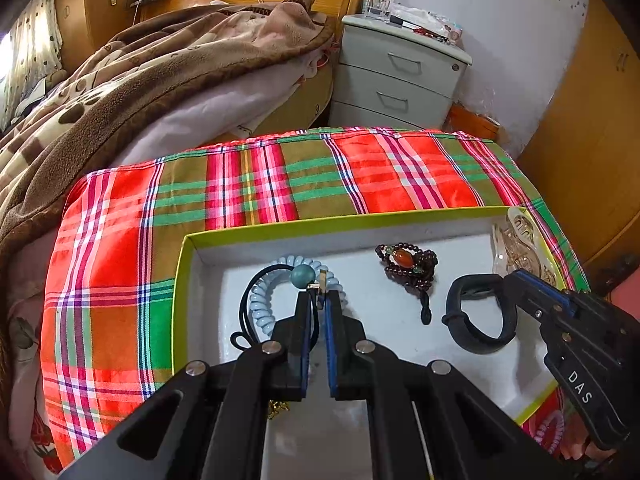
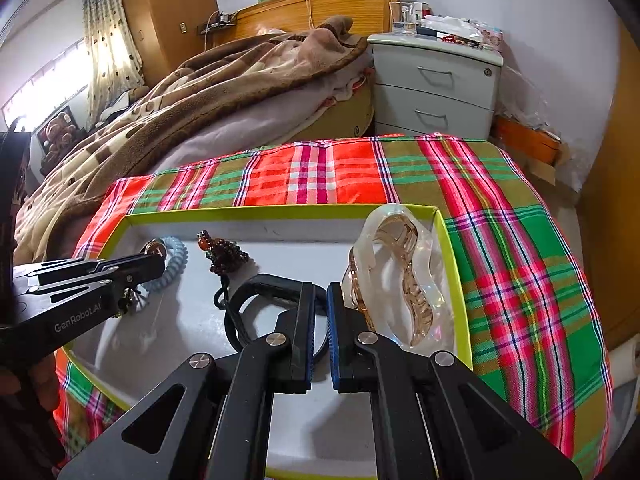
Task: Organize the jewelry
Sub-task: 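Open the left tool to drop the bead hair tie while the right tool releases the black band, then grasp the lavender coil hair tie on the bedspread with the right tool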
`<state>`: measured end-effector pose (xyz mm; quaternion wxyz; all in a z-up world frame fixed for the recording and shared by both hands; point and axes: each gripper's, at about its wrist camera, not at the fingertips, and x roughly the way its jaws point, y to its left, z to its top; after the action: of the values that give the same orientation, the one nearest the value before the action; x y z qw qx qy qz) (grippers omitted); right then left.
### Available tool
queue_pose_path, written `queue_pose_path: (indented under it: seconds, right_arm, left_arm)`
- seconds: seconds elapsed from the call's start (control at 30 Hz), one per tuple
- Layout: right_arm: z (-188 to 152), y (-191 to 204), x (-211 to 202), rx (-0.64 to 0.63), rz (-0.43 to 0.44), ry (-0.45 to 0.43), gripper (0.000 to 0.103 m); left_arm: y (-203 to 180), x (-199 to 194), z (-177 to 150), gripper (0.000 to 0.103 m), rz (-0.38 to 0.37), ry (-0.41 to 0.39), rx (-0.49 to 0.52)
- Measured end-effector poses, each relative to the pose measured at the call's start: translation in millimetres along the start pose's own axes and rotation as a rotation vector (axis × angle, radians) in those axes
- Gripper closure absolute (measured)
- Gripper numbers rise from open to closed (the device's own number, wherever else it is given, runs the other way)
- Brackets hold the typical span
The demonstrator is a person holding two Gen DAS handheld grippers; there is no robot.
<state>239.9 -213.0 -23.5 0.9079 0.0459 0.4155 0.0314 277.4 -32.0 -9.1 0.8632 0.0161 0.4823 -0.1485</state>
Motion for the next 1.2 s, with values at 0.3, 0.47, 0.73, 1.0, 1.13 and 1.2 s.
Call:
queue_pose_path:
  seconds: [0.3, 0.47, 0.73, 1.0, 1.13, 1.2]
  right_arm:
    - [1, -1, -4, 0.006, 0.012, -0.008, 0.097]
    - [0, -3, -10, 0.015, 0.017, -0.020, 0.092]
    - [-5, -4, -30, 0.023, 0.029, -0.047, 0.088]
    - [-25, -13, -66, 0.027, 0.054, -0.085, 0.077]
    - [-40, -27, -85, 0.052, 0.056, -0.098, 0.076]
    - [-48, -33, -93, 0.065, 0.057, -0.103, 0.076]
  left_arm:
    - [1, -2, 1, 0.086, 0.002, 0.002, -0.004]
    - [-1, -8, 1, 0.074, 0.007, -0.006, 0.005]
    - [-5, -34, -6, 0.066, -0.005, -0.049, 0.013]
    - [0, -65, -31, 0.065, -0.007, -0.086, -0.026]
    - [2, -84, -50, 0.065, -0.008, -0.112, -0.036]
    - [2, -91, -59, 0.065, -0.011, -0.124, -0.042]
